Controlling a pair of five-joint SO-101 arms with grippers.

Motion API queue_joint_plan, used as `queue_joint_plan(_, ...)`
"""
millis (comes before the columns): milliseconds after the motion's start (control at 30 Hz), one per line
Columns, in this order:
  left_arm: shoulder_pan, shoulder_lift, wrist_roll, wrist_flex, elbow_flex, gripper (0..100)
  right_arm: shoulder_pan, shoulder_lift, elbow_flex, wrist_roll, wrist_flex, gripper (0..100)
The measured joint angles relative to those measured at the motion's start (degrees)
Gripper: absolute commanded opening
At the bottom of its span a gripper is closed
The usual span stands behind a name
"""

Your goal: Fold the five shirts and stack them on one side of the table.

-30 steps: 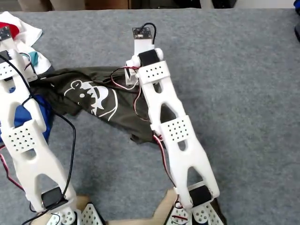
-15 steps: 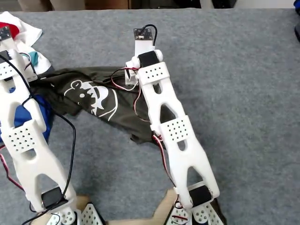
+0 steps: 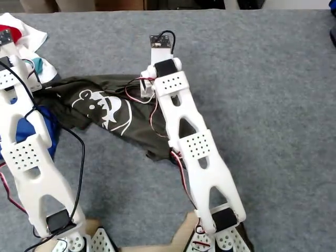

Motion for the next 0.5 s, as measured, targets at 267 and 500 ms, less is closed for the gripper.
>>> queue_joint_plan(267, 0.00, 0.00, 0.00, 0.00, 0.00, 2, 0.00, 0.88, -1.23, 0.00, 0.00, 11.2)
queue_joint_plan(500, 0.00, 0.00, 0.00, 0.00, 0.00, 2, 0.00, 0.88, -1.23, 0.00, 0.00, 10.7)
